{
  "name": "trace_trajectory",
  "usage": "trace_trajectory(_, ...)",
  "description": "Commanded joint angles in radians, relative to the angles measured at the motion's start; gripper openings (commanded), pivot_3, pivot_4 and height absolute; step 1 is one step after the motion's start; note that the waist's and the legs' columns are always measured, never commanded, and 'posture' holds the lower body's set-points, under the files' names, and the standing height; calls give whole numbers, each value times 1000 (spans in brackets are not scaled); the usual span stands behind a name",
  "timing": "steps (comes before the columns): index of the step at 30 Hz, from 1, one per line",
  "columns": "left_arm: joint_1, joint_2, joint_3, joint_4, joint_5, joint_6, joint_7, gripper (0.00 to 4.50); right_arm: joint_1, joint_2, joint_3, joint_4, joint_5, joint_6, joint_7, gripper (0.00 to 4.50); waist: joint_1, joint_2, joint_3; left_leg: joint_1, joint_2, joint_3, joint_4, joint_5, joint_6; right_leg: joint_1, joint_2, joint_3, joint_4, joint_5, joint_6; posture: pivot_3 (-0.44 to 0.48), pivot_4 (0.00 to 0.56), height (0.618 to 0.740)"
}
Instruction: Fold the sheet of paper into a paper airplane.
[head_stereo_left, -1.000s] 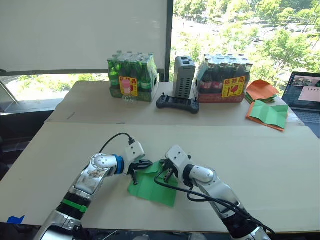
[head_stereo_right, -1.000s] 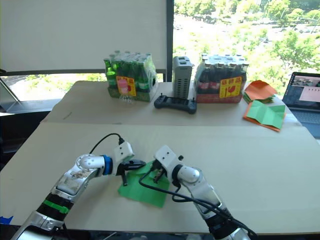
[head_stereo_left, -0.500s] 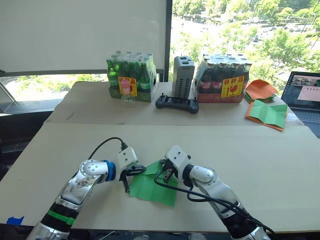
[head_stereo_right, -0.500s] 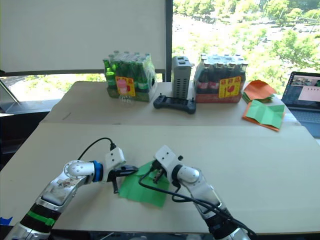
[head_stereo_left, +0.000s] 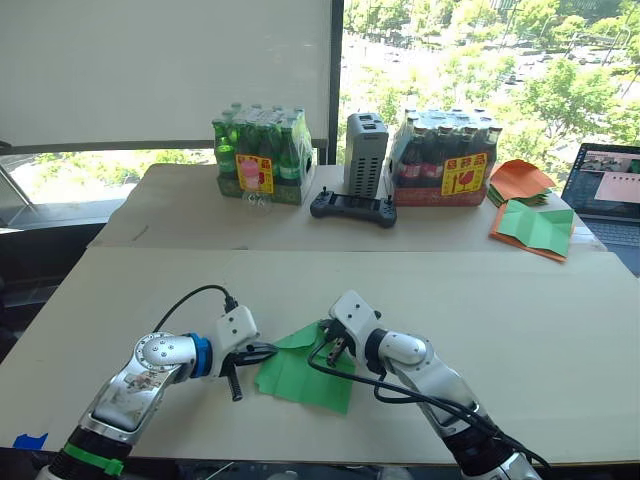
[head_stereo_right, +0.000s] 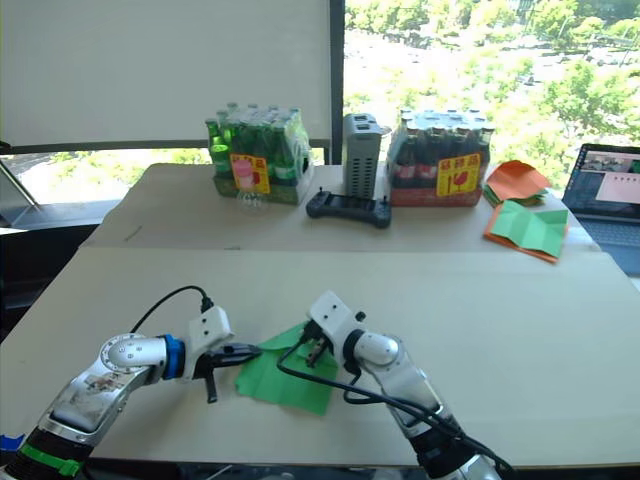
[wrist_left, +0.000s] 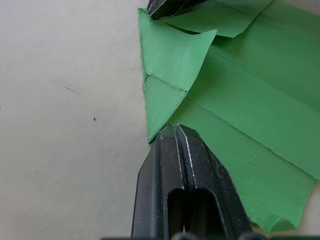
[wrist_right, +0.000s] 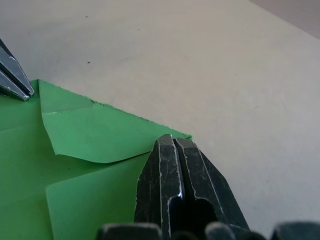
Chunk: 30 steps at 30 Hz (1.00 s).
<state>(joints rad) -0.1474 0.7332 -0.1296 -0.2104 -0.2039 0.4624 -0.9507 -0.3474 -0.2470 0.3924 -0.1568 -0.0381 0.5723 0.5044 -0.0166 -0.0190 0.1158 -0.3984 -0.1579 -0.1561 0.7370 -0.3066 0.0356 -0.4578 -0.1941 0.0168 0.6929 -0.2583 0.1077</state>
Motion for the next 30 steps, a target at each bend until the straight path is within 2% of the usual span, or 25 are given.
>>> trace_trajectory(1, 31, 26, 10, 18, 5, 52, 9, 39, -3, -1, 12, 9, -10, 0, 6, 0, 0, 0, 0, 0, 0, 0, 0, 0, 0, 0, 0, 0, 0, 0, 0, 0, 150, 675)
trace_trajectory(6, -12, 26, 85, -21, -73, 87, -4, 39, 5, 11, -19, -32, 35, -24, 26, 0, 1, 0, 0, -1, 0, 0, 0, 0, 0, 0, 0, 0, 0, 0, 0, 0, 150, 675)
trace_trajectory(10, -86, -19, 119, -27, -153, 131, 1, 39, 6, 1, -45, -66, 61, -30, 46, 0, 4, 0, 1, -6, 0, -1, 1, 1, -2, -3, 0, -1, 1, 0, 0, 0, 150, 675)
trace_trajectory(20, -157, -128, 2, 86, -110, 61, -5, 39, 20, -60, -158, -225, 203, 19, 127, 0, 5, 0, 1, -8, 0, -1, 1, 1, -2, -3, 0, -1, -1, 0, 0, 0, 150, 675)
trace_trajectory(24, -185, -148, -61, 145, -60, 9, -17, 39, 45, -145, -185, -265, 242, 37, 187, 0, 7, -1, 1, -8, -1, -1, 1, 1, -2, -2, -1, -1, -2, 0, 0, 0, 150, 675)
trace_trajectory(30, -163, -131, -147, 199, 33, -64, -28, 39, 113, -321, -226, -294, 299, 66, 296, 0, 15, -1, 1, -8, -1, -1, 1, 1, -1, 0, -1, -2, -5, 0, 0, 0, 150, 675)
